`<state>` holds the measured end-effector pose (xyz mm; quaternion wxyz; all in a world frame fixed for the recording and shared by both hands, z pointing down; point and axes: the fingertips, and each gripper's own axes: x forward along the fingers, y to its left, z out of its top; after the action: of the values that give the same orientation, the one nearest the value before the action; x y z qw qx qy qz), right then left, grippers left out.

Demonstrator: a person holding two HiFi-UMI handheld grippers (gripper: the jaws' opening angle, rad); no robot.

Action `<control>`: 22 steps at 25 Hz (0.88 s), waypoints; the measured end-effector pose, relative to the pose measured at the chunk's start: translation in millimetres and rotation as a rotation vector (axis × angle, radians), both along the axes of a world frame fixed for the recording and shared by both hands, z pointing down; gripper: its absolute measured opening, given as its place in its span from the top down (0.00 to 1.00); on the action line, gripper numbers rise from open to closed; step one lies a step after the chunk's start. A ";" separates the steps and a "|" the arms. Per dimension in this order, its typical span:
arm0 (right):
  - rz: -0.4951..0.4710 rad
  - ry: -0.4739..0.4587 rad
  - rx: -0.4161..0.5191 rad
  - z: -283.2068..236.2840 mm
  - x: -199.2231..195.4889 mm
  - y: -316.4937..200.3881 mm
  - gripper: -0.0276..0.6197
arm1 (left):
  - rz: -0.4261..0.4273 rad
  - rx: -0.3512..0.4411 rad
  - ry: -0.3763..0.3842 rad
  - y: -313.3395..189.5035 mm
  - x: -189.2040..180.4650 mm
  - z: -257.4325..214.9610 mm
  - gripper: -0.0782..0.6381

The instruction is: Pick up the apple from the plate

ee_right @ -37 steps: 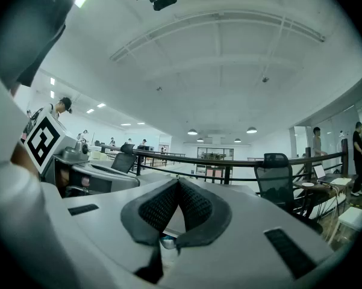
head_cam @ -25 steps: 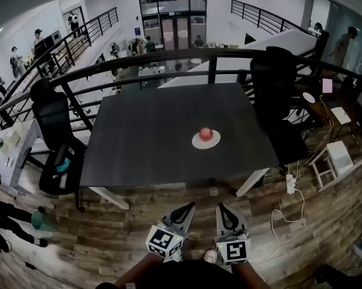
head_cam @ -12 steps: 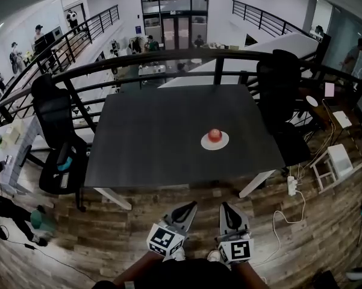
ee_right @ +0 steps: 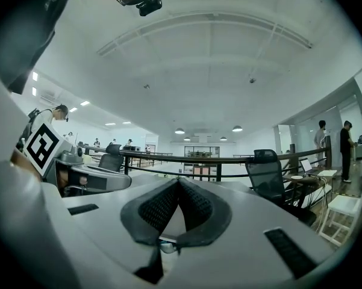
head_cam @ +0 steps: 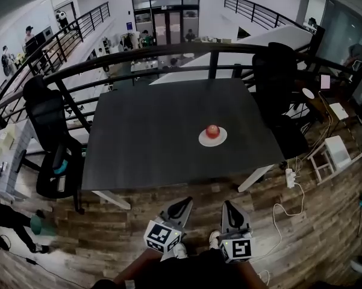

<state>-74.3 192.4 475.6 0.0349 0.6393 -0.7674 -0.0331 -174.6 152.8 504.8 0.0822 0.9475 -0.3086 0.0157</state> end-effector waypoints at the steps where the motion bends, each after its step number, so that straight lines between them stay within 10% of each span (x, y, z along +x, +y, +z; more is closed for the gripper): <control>1: 0.003 -0.003 0.004 -1.2 3.9 -3.4 0.92 | 0.004 0.001 -0.004 -3.1 4.3 0.3 0.86; 22: -0.116 -0.112 0.057 -12.7 141.2 -108.7 0.92 | -0.020 -0.001 -0.087 -83.3 175.4 1.8 0.86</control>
<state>66.8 83.7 463.0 -0.0281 0.5952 -0.8028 -0.0210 0.8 69.6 506.6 0.0694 0.9427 -0.3214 0.0565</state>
